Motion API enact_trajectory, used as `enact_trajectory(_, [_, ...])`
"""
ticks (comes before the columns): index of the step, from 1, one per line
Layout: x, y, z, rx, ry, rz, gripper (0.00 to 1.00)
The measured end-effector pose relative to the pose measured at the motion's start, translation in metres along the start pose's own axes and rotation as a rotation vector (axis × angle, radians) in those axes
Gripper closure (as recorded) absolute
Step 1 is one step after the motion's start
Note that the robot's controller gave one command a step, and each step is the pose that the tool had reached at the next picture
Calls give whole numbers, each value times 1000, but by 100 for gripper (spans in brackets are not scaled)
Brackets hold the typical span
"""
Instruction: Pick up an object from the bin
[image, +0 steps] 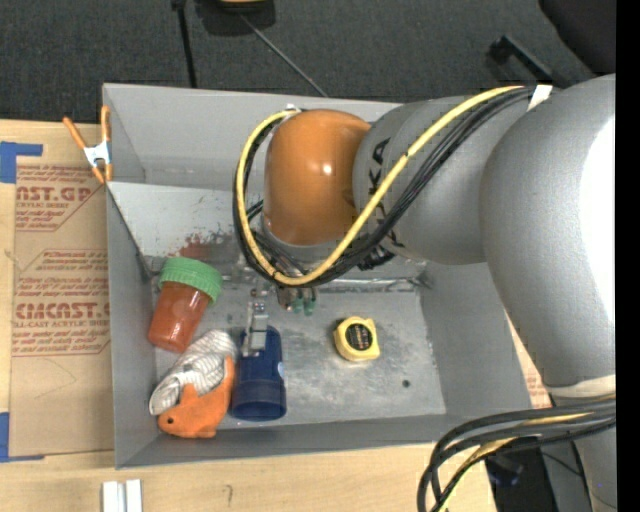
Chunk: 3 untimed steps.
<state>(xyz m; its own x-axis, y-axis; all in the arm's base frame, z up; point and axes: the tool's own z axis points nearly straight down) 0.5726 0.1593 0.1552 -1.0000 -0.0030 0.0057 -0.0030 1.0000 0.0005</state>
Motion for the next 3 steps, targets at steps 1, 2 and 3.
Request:
enact_trajectory(1, [-1, -1, -5, -1, -7, 2, 0])
enact_trajectory(2, [41, -18, -47, 2, 0, -49, 0])
enact_trajectory(3, [51, -40, -28, -3, -19, -51, 0])
